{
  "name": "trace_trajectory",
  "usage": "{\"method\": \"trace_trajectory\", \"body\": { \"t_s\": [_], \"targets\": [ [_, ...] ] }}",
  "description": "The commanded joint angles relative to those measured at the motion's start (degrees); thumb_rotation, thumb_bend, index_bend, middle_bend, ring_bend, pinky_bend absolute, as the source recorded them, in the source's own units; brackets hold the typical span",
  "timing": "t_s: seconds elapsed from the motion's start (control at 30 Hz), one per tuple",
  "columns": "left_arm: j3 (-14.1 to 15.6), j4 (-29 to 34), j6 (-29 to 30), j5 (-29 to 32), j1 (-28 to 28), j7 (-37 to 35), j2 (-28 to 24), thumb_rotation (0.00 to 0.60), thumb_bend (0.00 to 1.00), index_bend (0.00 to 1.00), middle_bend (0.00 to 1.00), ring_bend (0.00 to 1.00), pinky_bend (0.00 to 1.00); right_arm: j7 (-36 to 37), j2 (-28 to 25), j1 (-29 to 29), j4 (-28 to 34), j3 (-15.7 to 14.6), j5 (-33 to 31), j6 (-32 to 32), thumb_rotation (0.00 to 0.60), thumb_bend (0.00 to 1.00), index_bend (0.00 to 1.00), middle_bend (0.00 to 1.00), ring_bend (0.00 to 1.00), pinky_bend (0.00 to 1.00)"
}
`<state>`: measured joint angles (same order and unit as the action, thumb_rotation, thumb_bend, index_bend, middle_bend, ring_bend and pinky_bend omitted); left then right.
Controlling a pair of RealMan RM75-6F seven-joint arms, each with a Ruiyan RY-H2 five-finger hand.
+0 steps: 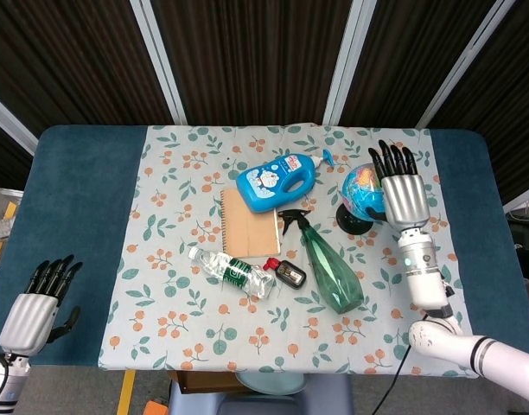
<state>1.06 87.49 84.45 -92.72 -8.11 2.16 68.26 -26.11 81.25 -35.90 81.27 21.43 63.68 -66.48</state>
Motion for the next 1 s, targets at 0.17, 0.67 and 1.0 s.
{"method": "trace_trajectory", "body": {
  "t_s": [0.17, 0.67, 1.0],
  "targets": [
    [-0.03, 0.04, -0.28, 0.22, -0.07, 0.51, 0.14, 0.6, 0.45, 0.0, 0.0, 0.0, 0.0, 1.88, -0.71, 0.44, -2.35, -1.02, -0.59, 0.25, 0.6, 0.22, 0.0, 0.0, 0.0, 0.0],
    [-0.67, -0.82, -1.84, 1.97, -0.61, 1.14, 0.73, 0.6, 0.45, 0.0, 0.0, 0.0, 0.0, 3.07, 2.24, -0.92, -12.63, -2.52, -3.88, 4.23, 0.6, 0.22, 0.0, 0.0, 0.0, 0.0],
    [-1.51, -1.22, -2.68, 4.16, -0.75, 1.69, 0.85, 0.6, 0.45, 0.0, 0.0, 0.0, 0.0, 2.4, 6.1, -3.56, -20.91, -3.0, -4.79, 6.87, 0.6, 0.22, 0.0, 0.0, 0.0, 0.0]
  ]
}}
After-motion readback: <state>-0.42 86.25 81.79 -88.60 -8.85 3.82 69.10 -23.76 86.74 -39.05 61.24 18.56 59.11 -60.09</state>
